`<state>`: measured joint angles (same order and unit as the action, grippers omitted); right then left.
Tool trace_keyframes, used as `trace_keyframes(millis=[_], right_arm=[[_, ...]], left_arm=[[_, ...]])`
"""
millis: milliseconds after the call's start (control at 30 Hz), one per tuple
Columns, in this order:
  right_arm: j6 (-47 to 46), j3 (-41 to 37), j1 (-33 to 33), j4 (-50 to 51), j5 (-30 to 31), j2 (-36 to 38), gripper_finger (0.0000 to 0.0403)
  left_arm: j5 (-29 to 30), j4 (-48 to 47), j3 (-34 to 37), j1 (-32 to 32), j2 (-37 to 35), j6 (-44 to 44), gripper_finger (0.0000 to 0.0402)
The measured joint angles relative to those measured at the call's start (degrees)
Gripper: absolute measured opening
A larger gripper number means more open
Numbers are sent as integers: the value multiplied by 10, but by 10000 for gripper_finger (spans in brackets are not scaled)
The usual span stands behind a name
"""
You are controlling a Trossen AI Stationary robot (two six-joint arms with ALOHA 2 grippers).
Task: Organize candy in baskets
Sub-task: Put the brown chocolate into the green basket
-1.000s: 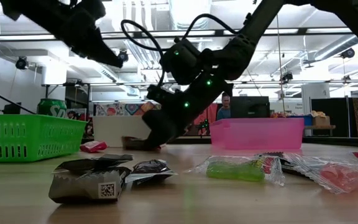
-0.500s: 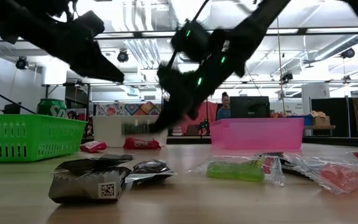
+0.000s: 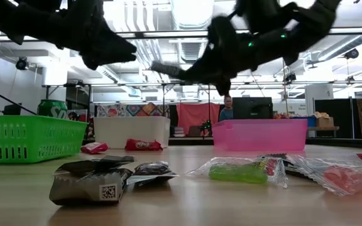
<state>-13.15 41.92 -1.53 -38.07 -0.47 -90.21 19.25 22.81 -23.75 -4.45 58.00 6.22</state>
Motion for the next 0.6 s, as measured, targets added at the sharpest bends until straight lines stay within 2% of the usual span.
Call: trace_keyframes(millis=[67,167,267,400,600], right_arm=[[-4,-20,2,-74,1,0,14],[4,-33,4,-120,7,0,13],[25,-32,11,-139,4,0,13],[59,-14,24,-145,0,0,13],[81,2,35,-148,0,0,13]], left_arm=[[-1,19,2,0,4,-6,171],[-15,27,-2,0,7,-7,171],[-44,53,-10,0,22,-6,171],[-93,134,-10,-1,61,-11,171],[-99,238,-9,-1,128,-14,171]])
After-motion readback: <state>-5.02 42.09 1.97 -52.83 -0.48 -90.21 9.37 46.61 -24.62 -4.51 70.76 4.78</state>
